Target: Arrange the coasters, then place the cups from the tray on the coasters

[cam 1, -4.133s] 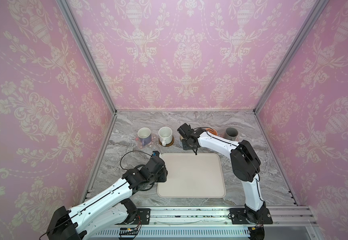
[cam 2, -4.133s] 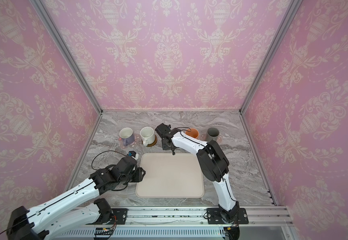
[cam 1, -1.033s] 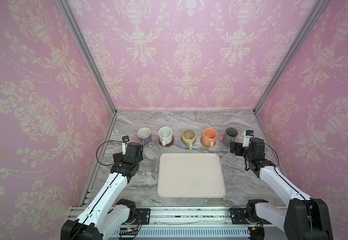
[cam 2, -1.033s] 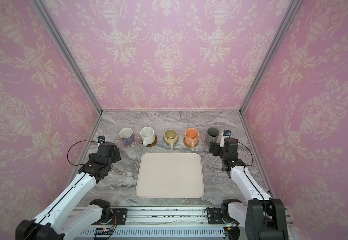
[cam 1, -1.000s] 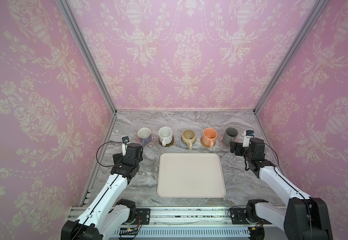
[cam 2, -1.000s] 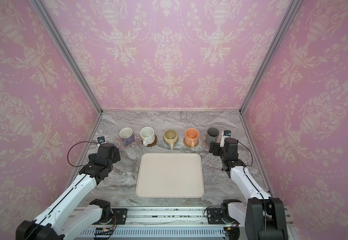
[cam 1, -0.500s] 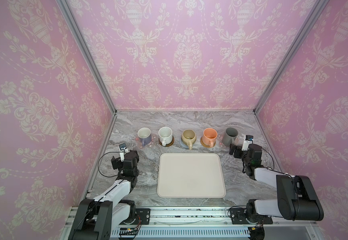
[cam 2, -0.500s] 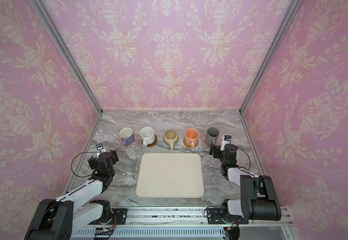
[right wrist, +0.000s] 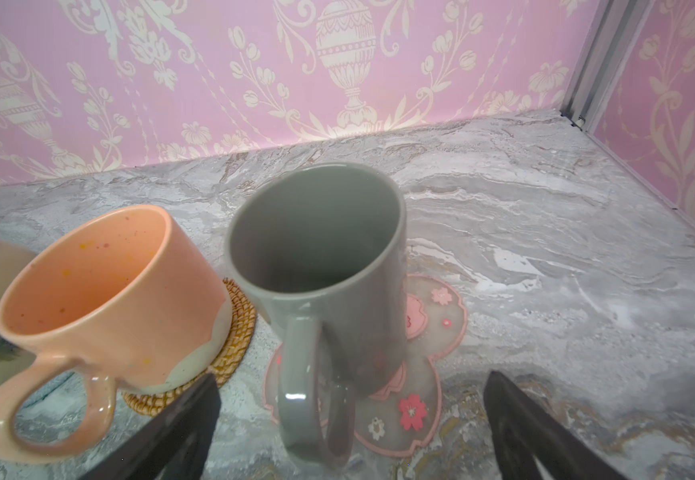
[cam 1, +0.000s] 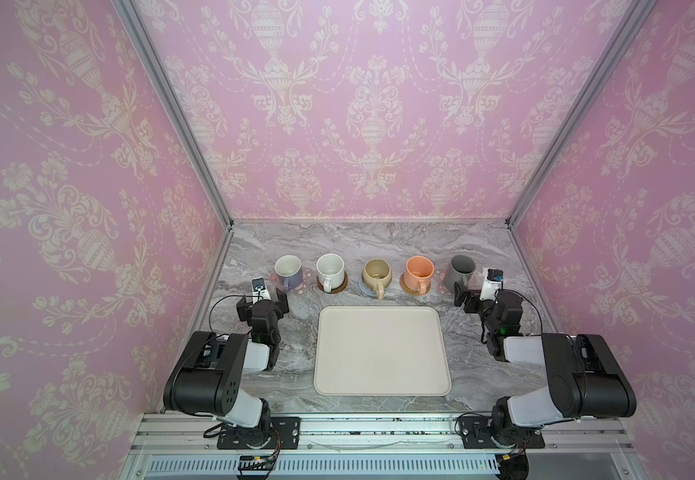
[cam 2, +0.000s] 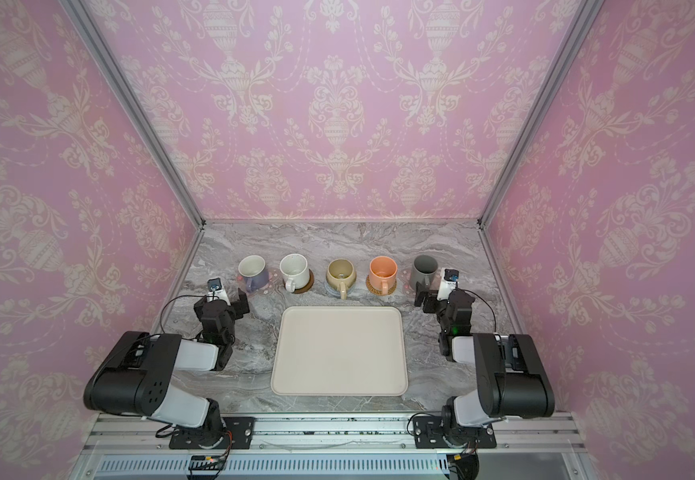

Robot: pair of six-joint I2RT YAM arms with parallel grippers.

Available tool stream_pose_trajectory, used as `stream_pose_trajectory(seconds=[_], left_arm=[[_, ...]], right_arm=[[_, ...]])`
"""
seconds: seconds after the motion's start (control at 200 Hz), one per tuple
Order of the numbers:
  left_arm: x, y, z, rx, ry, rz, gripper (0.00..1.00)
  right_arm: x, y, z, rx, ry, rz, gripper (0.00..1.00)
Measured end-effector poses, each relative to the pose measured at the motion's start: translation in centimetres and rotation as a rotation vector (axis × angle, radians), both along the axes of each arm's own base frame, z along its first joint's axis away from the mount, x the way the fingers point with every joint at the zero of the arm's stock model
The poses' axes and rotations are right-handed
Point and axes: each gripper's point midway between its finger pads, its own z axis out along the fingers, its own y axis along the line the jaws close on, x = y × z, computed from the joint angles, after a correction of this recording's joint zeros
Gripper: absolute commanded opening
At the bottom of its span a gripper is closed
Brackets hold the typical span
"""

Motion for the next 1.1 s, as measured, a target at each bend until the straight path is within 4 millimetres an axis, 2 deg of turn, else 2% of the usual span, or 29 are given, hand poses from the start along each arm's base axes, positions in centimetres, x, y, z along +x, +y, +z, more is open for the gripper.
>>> stream_pose_trajectory(seconds=[0.13,0.415,1.101], left_arm=[[0.1,-1.0,-2.0,0.001,0.034,-0.064,0.99],[2.6,-0.9,-0.2,0.002,-0.003,-0.067,0.99],[2.5,-0.8,-0.6,0.003,0.017,-0.064,0.99]], right_arm=[[-0.8,0.6,-1.8,0.003,0.021,0.035,1.00],[0.7,0.9,0.1,-0.010,-0.031,0.058,1.00],[0.5,1.1,-0.5,-0.011,-0.004,0.063,1.00]])
